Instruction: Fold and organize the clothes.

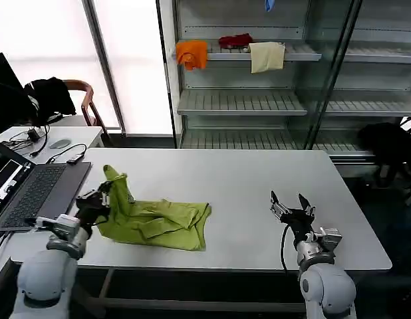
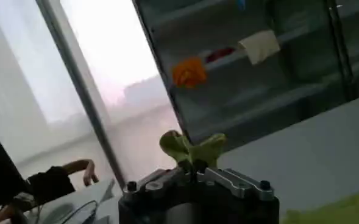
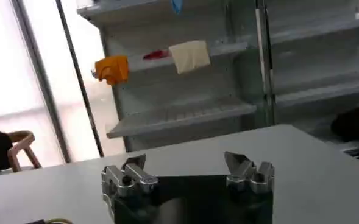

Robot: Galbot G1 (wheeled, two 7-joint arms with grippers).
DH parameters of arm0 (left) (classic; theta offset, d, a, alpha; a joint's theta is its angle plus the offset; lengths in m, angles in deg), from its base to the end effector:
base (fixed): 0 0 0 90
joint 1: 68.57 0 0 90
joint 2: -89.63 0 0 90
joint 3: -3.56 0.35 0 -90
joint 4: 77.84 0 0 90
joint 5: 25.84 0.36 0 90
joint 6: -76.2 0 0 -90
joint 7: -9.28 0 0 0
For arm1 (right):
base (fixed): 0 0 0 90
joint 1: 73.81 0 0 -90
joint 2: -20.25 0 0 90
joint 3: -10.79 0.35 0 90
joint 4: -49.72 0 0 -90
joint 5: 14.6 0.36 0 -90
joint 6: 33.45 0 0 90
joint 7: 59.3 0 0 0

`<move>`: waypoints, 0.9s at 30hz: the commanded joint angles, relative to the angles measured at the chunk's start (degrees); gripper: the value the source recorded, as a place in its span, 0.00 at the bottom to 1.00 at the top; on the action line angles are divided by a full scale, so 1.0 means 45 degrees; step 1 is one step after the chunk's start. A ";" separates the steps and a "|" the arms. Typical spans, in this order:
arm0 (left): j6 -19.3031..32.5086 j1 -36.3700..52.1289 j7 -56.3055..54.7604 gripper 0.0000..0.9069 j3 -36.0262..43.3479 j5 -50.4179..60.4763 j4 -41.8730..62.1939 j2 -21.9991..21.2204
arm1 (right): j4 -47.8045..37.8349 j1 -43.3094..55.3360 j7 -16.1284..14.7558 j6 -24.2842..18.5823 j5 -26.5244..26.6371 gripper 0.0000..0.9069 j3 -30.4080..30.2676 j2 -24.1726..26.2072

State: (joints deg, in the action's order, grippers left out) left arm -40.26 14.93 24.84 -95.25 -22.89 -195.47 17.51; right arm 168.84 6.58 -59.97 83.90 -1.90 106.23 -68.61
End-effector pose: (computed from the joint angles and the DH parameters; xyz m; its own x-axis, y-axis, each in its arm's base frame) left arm 0.2951 0.1027 -0.1939 -0.9867 0.0923 0.1340 0.1332 0.9311 0.3395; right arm 0.2796 -0.0333 -0.2240 -0.9920 -0.0186 0.1248 0.0034 0.9848 0.1739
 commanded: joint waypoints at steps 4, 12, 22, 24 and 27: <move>-0.1085 0.0194 -0.0793 0.01 0.4235 0.1311 -0.0824 -0.1325 | -0.0026 -0.0164 -0.0009 -0.0024 0.0024 1.00 0.0084 0.0014; -0.1455 0.0049 -0.1336 0.02 0.5426 0.2036 -0.0316 -0.2089 | -0.0022 -0.0201 -0.0022 -0.0026 0.0022 1.00 0.0141 0.0037; -0.1412 0.0247 -0.1493 0.01 0.5853 0.2851 0.0820 -0.2664 | -0.0089 -0.0275 -0.0053 -0.0089 0.0025 1.00 0.0198 0.0109; -0.1381 0.0218 -0.1488 0.02 0.5868 0.3048 0.1037 -0.2689 | -0.0122 -0.0281 -0.0053 -0.0104 0.0022 1.00 0.0213 0.0121; -0.1323 0.0133 -0.1474 0.02 0.5919 0.3324 0.1218 -0.2720 | -0.0172 -0.0261 -0.0058 -0.0129 0.0024 1.00 0.0212 0.0117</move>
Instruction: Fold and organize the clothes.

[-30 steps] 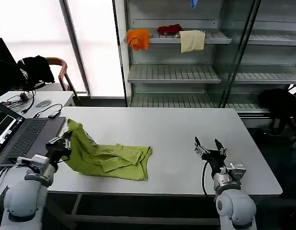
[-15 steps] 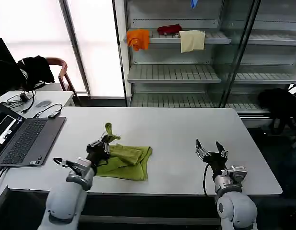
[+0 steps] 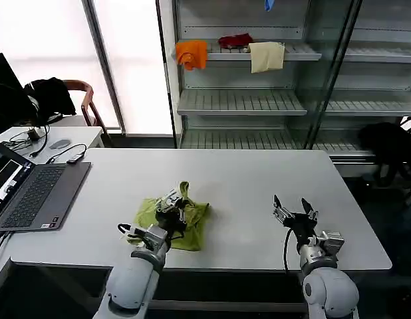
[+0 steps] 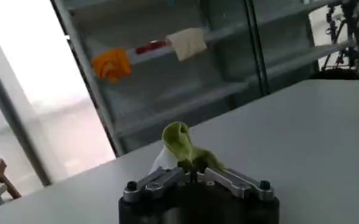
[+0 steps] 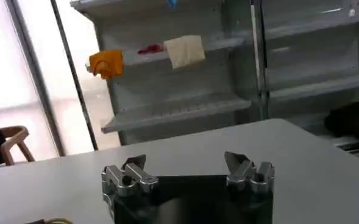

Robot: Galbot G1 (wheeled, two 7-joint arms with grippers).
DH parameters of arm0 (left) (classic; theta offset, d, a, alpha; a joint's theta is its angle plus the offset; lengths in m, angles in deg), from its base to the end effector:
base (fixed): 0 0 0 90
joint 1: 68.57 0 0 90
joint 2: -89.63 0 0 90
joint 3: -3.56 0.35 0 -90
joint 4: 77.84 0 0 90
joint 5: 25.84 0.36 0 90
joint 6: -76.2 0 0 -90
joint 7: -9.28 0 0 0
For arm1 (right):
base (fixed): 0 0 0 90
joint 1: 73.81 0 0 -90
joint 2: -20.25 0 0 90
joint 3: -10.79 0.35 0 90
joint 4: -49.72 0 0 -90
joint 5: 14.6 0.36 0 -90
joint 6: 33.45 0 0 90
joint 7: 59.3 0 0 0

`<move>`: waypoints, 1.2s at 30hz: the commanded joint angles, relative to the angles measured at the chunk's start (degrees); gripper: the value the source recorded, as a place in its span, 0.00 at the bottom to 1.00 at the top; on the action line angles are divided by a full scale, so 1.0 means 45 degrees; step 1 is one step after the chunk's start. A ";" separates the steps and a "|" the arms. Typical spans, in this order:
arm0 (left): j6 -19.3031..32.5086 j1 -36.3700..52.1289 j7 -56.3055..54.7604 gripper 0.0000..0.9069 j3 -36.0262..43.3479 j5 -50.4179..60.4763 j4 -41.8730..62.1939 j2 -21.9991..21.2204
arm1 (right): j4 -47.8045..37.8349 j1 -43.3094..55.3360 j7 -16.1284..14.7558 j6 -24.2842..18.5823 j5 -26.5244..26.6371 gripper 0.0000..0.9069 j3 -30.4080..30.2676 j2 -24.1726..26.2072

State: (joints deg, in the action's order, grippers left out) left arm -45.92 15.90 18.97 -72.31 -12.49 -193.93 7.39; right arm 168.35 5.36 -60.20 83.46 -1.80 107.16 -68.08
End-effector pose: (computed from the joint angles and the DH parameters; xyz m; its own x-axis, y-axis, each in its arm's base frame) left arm 0.2927 -0.0523 -0.2299 -0.9306 0.2638 0.2537 0.3322 0.8999 0.2826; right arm 0.2753 -0.0402 -0.2323 -0.9893 -0.0060 0.1457 0.0183 0.9862 0.1646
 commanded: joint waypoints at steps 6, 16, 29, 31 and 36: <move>0.0047 -0.0151 -0.0175 0.19 0.0844 0.1477 0.1178 -0.0533 | -0.0121 0.0022 -0.0001 -0.0075 -0.0017 1.00 -0.0056 -0.0060; 0.0083 -0.0226 -0.0237 1.00 0.1089 0.1635 0.1328 -0.0809 | -0.0124 -0.0081 0.0012 -0.0159 -0.0027 1.00 -0.0063 -0.0080; 0.0038 -0.0296 -0.0286 1.00 0.1462 0.1616 0.1767 -0.1232 | -0.0072 -0.0332 0.0009 -0.0331 -0.0088 1.00 -0.0137 -0.0117; 0.0023 -0.0338 -0.0282 1.00 0.1505 0.1591 0.1776 -0.1228 | -0.0055 -0.0343 0.0014 -0.0336 -0.0087 1.00 -0.0135 -0.0124; -0.0205 -0.0534 -0.0274 1.00 0.1728 0.1096 0.1571 -0.1207 | -0.0022 -0.0346 0.0031 -0.0339 -0.0087 1.00 -0.0137 -0.0138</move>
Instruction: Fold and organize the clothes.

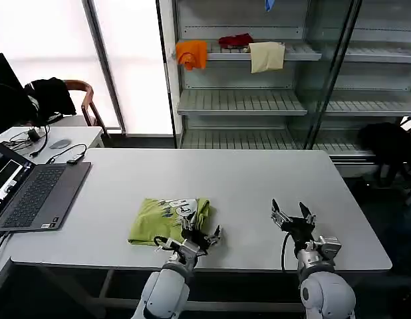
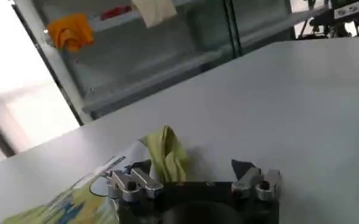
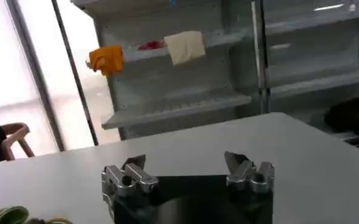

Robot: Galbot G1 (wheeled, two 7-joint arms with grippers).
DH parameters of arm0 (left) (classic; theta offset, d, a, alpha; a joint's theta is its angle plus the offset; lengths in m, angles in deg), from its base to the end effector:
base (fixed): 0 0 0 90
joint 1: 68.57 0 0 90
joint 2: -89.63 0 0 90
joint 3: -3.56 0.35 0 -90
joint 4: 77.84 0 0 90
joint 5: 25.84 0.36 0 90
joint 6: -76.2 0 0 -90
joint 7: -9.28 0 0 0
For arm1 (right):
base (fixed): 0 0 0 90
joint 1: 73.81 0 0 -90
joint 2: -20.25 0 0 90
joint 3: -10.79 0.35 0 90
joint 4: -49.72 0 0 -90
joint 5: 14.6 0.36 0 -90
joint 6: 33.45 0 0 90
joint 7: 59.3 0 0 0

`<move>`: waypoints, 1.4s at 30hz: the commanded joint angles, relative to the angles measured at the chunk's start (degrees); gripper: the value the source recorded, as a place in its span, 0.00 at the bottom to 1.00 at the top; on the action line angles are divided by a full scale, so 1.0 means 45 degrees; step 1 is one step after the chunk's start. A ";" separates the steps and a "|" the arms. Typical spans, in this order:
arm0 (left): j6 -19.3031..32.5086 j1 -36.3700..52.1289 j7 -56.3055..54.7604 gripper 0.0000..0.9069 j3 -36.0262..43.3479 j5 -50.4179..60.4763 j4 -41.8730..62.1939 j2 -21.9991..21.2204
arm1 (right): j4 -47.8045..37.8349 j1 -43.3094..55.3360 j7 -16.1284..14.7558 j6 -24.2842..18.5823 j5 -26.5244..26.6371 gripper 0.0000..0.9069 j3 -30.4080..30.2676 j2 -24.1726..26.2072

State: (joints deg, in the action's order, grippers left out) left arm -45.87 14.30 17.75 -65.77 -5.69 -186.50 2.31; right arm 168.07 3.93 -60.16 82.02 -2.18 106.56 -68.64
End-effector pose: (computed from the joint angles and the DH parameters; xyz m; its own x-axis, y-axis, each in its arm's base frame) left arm 0.2868 -0.1093 -0.2779 -0.8813 0.2899 0.3731 0.4065 0.8678 0.2859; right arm 0.2701 -0.0353 -0.2413 -0.9884 -0.0080 0.1516 0.0180 0.9854 0.1694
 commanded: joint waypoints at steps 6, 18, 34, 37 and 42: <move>-0.0242 -0.0329 0.0039 1.00 0.0332 -0.2379 -0.0405 0.0017 | 0.0026 -0.0053 0.0039 -0.0054 -0.0003 1.00 0.0001 -0.0012; -0.0208 -0.0084 0.0062 1.00 -0.1098 -0.4553 -0.1326 0.0234 | -0.0039 -0.0065 0.0070 -0.0084 0.0005 1.00 0.0072 0.0018; -0.0089 0.0743 0.0171 1.00 -0.6937 -0.7023 0.0205 0.2623 | -0.0344 0.0198 0.0185 -0.0040 -0.0330 1.00 -0.0285 -0.0095; -0.0096 0.0664 0.0165 1.00 -0.6956 -0.6929 0.0492 0.2647 | -0.0338 0.0232 0.0195 -0.0032 -0.0409 1.00 -0.0378 -0.0151; -0.0036 0.0578 0.0210 1.00 -0.6860 -0.6930 0.0975 0.2567 | -0.0284 0.0215 0.0208 0.0006 -0.0441 1.00 -0.0396 -0.0160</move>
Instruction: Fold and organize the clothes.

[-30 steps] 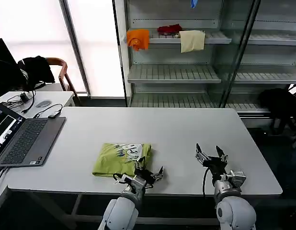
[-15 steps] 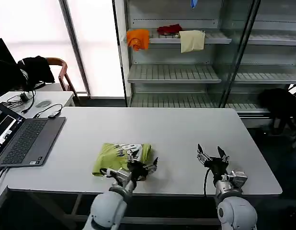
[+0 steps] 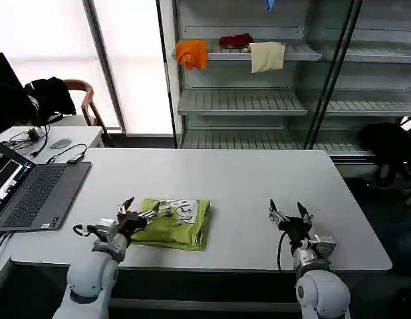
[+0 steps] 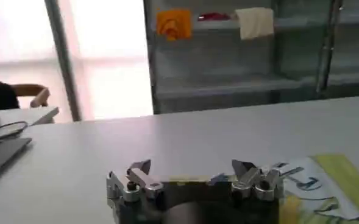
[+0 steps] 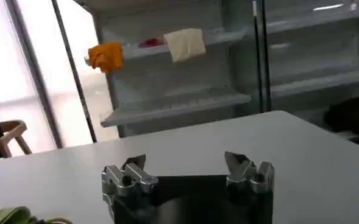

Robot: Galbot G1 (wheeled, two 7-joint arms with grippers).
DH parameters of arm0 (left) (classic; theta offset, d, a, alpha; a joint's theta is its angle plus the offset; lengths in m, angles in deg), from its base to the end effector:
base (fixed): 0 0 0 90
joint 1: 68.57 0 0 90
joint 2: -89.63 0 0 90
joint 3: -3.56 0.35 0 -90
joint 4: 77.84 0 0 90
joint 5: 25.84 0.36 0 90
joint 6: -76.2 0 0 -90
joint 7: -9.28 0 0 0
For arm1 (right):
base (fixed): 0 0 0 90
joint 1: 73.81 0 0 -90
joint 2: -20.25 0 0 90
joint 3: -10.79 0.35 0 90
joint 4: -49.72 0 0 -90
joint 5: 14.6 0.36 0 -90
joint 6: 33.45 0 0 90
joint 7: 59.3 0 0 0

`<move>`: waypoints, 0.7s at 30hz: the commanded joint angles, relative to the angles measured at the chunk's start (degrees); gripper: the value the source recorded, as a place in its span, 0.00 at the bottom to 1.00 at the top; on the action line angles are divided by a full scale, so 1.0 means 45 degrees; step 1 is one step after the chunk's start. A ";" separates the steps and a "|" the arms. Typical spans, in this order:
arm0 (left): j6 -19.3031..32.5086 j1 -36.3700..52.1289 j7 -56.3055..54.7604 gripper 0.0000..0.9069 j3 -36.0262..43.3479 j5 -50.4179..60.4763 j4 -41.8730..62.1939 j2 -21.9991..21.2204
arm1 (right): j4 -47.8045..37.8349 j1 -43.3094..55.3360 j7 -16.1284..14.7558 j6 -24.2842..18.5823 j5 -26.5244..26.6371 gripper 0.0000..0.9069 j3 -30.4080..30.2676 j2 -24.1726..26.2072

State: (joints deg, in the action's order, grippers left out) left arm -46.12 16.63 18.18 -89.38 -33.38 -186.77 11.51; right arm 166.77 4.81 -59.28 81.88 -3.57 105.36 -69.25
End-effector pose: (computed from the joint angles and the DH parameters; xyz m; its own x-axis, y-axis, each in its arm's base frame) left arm 0.3201 0.0651 -0.2523 -0.9400 0.1275 0.3164 0.1458 0.9887 0.0347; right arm 0.2766 -0.0272 -0.2455 -0.9870 -0.0022 0.1609 0.0239 0.9868 0.1602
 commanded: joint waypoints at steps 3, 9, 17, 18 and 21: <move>0.0044 0.0018 0.0186 1.00 -0.1539 -0.0858 0.1207 0.0465 | 0.0031 -0.0037 0.0009 0.0031 -0.0130 1.00 -0.0063 -0.0003; 0.0083 -0.0128 0.0246 1.00 -0.1194 -0.0757 0.1190 0.0271 | 0.0035 -0.0092 0.0013 0.0012 -0.0122 1.00 -0.0005 0.0018; 0.0131 -0.0327 0.0247 1.00 -0.0946 -0.0597 0.1099 0.0030 | -0.0031 -0.0085 0.0046 0.0006 -0.0101 1.00 0.0065 0.0055; 0.0171 -0.0363 0.0241 1.00 -0.0921 -0.0518 0.1095 0.0008 | -0.0042 -0.0082 0.0048 0.0003 -0.0097 1.00 0.0070 0.0059; 0.0316 -0.0461 0.0233 1.00 -0.0858 -0.0207 0.1109 -0.0024 | -0.0045 -0.0069 0.0055 0.0004 -0.0095 1.00 0.0060 0.0059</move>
State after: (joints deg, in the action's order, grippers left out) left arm -45.39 15.05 19.14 -92.98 -35.54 -182.62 11.36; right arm 166.65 4.42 -59.08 81.92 -3.93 105.72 -68.97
